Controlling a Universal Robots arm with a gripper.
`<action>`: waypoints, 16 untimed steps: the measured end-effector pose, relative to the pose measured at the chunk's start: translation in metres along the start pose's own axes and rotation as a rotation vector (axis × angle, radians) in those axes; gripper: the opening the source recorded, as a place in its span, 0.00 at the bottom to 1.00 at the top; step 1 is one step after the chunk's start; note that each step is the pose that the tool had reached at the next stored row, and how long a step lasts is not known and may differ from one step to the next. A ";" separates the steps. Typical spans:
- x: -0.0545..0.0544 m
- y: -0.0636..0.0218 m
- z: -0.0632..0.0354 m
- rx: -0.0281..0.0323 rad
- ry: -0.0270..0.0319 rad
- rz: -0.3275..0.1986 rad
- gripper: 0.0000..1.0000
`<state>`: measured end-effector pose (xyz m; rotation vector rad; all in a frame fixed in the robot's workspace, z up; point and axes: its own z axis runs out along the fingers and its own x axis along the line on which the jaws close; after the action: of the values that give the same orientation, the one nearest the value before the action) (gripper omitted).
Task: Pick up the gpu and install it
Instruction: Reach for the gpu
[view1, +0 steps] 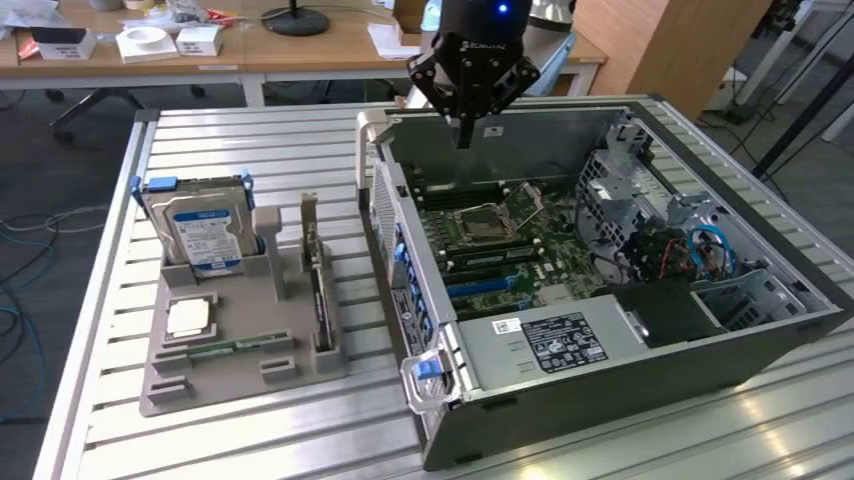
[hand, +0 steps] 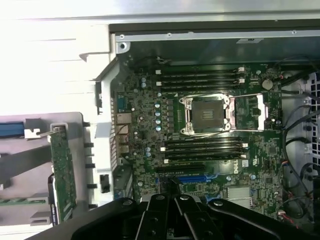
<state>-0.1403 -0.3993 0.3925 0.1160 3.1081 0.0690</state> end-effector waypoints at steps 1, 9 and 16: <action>0.005 -0.0007 -0.0001 -0.0001 -0.0014 0.000 0.10; 0.052 -0.0133 -0.0020 -0.0009 -0.0089 0.000 0.10; 0.071 -0.0289 -0.0025 -0.0011 -0.0112 0.000 0.10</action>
<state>-0.2131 -0.4229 0.3916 0.1155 3.0969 0.0699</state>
